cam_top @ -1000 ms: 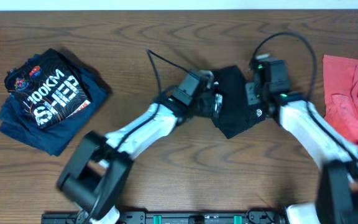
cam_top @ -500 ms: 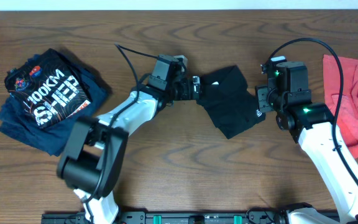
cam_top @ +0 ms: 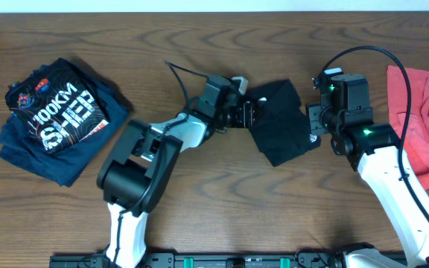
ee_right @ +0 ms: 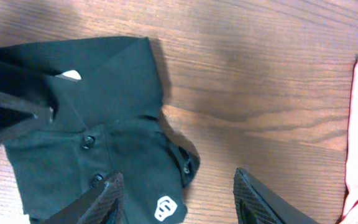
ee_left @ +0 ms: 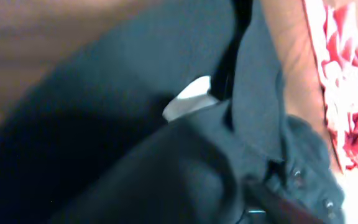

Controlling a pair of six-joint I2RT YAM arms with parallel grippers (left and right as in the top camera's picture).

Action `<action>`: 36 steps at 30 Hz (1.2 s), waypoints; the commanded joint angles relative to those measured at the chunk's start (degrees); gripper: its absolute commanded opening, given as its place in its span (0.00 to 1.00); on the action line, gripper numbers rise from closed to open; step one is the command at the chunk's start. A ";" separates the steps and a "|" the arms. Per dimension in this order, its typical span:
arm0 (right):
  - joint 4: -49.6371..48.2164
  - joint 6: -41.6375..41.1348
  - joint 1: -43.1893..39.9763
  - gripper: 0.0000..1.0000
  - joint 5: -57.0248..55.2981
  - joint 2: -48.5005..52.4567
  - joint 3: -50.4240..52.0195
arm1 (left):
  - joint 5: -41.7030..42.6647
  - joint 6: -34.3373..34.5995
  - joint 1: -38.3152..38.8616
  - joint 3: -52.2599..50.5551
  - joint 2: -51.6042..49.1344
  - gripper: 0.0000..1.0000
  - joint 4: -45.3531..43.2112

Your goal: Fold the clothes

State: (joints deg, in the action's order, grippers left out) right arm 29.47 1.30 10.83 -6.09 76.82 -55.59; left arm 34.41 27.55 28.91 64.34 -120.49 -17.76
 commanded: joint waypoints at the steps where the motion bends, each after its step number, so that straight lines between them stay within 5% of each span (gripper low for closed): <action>1: 0.15 0.46 -0.42 0.55 -0.07 0.13 0.07 | 2.95 0.72 0.96 -0.33 -1.18 0.06 -3.04; 9: 1.31 0.46 -0.42 0.55 -0.09 0.13 0.07 | 3.91 0.81 -3.41 -0.17 4.94 0.06 -4.50; 23: 2.80 0.48 -0.44 0.54 -0.09 0.13 0.07 | -6.64 -13.64 -22.58 -0.17 31.63 0.06 22.12; 36: 2.91 0.50 -0.44 0.54 -0.11 0.13 0.07 | -6.64 -13.81 -41.53 -0.17 46.05 0.06 27.17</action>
State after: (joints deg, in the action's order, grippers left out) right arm 32.29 1.30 10.83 -6.02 76.82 -55.59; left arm 27.66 14.92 -9.63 63.99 -77.21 10.02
